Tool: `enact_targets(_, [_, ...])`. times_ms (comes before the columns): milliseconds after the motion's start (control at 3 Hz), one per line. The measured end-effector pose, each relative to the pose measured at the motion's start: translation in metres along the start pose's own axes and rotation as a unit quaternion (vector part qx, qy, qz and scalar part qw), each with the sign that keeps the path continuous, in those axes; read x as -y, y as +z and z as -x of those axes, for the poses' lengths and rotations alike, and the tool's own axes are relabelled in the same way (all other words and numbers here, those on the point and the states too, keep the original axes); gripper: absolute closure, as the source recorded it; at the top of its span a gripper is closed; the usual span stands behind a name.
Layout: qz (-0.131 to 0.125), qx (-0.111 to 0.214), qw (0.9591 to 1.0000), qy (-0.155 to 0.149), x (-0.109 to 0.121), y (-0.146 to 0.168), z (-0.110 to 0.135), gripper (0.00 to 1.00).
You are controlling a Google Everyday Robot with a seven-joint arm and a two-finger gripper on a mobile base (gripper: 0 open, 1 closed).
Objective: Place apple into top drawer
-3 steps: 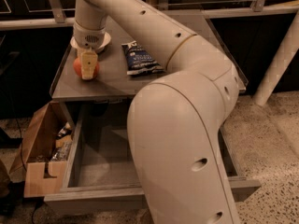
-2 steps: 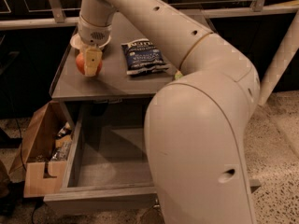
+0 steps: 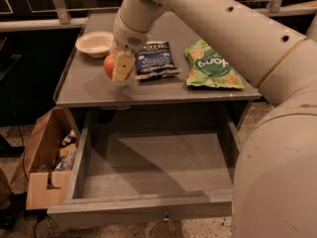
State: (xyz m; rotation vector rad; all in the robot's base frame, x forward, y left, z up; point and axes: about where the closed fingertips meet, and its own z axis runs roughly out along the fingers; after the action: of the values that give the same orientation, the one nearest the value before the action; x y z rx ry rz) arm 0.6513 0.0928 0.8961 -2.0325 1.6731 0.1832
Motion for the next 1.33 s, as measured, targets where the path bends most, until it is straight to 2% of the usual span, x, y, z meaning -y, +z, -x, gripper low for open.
enact_targets(333, [0.002,-0.003,1.0,0.003,-0.002,0.002,-0.006,1.0])
enact_targets(667, [-0.008,-0.013,0.9999,0.001,0.0,-0.009,-0.007,1.0])
enact_targets(1000, [-0.024,-0.019,0.9992,0.025,-0.022,-0.031,-0.016,1.0])
enact_targets(1333, [-0.037,-0.032,0.9964,0.069,-0.063,-0.042,-0.04,1.0])
